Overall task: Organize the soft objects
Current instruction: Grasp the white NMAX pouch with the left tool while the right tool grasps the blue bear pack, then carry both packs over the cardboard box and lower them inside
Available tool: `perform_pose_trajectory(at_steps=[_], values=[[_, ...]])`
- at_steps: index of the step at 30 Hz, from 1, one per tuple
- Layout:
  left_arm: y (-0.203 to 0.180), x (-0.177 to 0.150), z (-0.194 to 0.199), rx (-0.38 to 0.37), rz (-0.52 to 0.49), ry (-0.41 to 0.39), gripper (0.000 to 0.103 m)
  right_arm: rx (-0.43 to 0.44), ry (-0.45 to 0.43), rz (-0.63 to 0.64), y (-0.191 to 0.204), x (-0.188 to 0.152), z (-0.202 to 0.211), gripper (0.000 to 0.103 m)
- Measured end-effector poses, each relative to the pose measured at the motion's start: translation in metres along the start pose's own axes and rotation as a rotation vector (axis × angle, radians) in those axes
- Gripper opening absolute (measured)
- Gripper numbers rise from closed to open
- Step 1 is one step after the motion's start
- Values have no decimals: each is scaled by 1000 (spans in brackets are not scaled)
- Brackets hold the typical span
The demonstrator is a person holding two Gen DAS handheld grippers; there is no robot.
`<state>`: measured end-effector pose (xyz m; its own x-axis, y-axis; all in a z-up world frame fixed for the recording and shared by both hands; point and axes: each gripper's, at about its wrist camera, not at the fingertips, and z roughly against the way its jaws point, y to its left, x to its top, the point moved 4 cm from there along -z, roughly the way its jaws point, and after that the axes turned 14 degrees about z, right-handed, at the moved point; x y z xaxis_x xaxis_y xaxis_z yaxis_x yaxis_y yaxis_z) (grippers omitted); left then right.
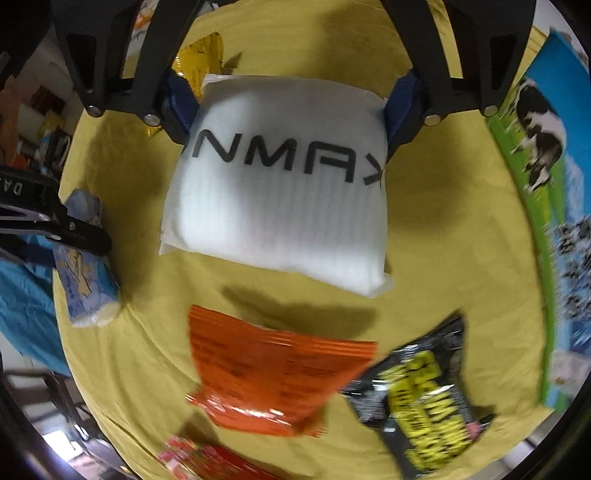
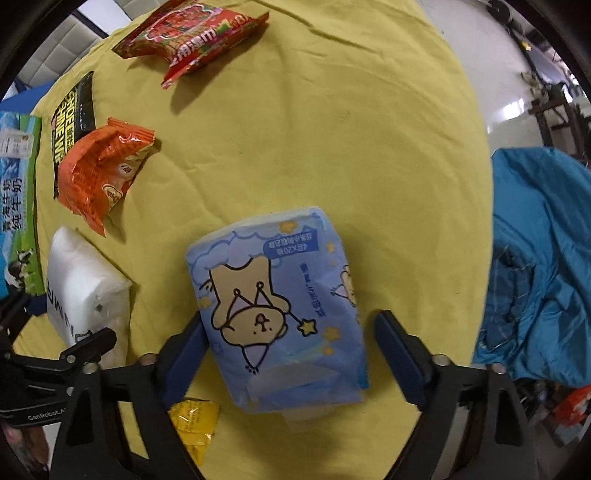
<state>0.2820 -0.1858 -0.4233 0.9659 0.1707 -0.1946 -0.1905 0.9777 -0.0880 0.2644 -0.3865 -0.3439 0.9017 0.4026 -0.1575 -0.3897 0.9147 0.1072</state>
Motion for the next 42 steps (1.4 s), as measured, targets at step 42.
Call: perform_pose_trajectory(at_steps=[42], values=[[39, -52, 104, 22, 115, -199, 73, -10, 6, -180, 26, -17, 11, 53]])
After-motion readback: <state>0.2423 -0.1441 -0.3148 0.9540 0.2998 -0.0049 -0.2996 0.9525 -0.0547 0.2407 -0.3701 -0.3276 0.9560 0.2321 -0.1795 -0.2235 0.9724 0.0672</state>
